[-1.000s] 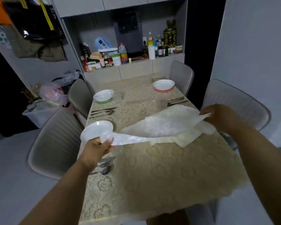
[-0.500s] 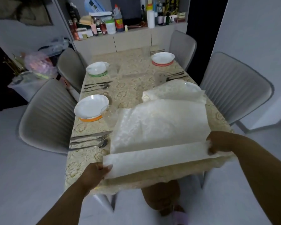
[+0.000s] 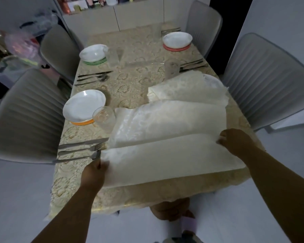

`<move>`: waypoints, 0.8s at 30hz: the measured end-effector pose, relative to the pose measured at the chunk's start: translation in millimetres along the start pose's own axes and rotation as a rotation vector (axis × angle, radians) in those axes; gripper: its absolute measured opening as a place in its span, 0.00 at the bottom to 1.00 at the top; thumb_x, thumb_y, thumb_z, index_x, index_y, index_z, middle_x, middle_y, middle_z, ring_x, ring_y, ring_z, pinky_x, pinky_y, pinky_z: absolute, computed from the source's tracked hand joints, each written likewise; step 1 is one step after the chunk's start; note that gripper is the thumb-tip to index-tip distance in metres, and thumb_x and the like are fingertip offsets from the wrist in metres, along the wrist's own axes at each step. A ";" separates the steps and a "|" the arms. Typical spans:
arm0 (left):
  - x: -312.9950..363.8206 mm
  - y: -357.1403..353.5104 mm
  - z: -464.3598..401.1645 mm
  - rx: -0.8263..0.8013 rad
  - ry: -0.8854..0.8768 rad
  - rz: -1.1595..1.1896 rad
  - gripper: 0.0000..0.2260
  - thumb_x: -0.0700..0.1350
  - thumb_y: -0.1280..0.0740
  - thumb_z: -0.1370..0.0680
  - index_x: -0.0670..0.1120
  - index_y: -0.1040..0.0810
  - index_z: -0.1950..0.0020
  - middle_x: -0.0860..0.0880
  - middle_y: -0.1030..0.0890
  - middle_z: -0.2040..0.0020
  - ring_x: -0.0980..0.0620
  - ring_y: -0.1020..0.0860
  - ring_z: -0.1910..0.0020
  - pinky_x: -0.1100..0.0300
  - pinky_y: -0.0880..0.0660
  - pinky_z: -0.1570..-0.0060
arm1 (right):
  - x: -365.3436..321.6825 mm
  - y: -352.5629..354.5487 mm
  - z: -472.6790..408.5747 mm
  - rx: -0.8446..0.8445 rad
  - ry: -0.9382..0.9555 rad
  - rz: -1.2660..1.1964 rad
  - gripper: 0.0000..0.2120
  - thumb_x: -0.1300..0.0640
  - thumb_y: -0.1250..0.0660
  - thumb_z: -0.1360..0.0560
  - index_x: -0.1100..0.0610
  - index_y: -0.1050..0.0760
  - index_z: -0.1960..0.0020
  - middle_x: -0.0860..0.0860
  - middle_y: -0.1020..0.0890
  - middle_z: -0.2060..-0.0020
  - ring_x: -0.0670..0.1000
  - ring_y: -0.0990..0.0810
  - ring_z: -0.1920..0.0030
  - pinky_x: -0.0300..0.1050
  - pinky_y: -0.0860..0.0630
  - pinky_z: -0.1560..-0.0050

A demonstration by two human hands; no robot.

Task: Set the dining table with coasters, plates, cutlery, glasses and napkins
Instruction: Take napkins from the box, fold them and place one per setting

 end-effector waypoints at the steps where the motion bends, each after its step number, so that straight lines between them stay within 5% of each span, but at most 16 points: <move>1: 1.7 -2.0 -3.2 0.024 -0.002 -0.031 0.12 0.49 0.36 0.20 0.42 0.20 0.44 0.38 0.19 0.52 0.38 0.22 0.51 0.49 0.27 0.50 | 2.4 -2.4 -6.2 0.013 -0.006 -0.018 0.11 0.51 0.34 0.24 0.58 0.22 0.50 0.56 0.21 0.49 0.57 0.24 0.47 0.46 0.31 0.49; 7: 10.8 -15.7 -13.0 0.120 -0.008 -0.204 0.15 0.49 0.39 0.19 0.42 0.22 0.37 0.35 0.19 0.52 0.35 0.22 0.51 0.49 0.27 0.51 | 10.3 -19.9 -29.2 -0.032 -0.066 -0.074 0.16 0.50 0.35 0.23 0.58 0.25 0.39 0.57 0.24 0.39 0.58 0.27 0.38 0.48 0.32 0.41; 15: 9.9 -22.3 -15.1 0.237 0.038 -0.250 0.15 0.49 0.38 0.19 0.42 0.24 0.37 0.35 0.19 0.55 0.34 0.22 0.55 0.49 0.28 0.56 | 22.9 -23.4 -39.1 0.056 -0.107 -0.109 0.18 0.49 0.34 0.24 0.59 0.26 0.39 0.58 0.22 0.42 0.59 0.25 0.41 0.49 0.30 0.45; 19: 14.9 -23.7 -19.2 0.265 -0.026 -0.228 0.11 0.49 0.35 0.22 0.43 0.24 0.46 0.38 0.21 0.54 0.36 0.23 0.53 0.52 0.30 0.59 | 19.4 -11.0 -28.2 0.240 -0.106 0.019 0.30 0.48 0.25 0.32 0.62 0.29 0.37 0.62 0.24 0.45 0.63 0.26 0.45 0.55 0.29 0.48; 24: 36.0 -17.0 -4.7 0.371 -0.139 -0.270 0.19 0.46 0.27 0.27 0.37 0.25 0.42 0.33 0.24 0.46 0.32 0.28 0.47 0.40 0.28 0.52 | -6.6 -5.4 3.2 0.409 0.004 0.035 0.33 0.55 0.21 0.38 0.64 0.29 0.38 0.65 0.25 0.47 0.66 0.26 0.47 0.58 0.29 0.48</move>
Point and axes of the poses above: each hand's wrist, its own z-axis away from the middle knuckle, its own y-axis out of the back of the hand, x = y × z, the point moved 9 cm from there along -z, towards the middle knuckle
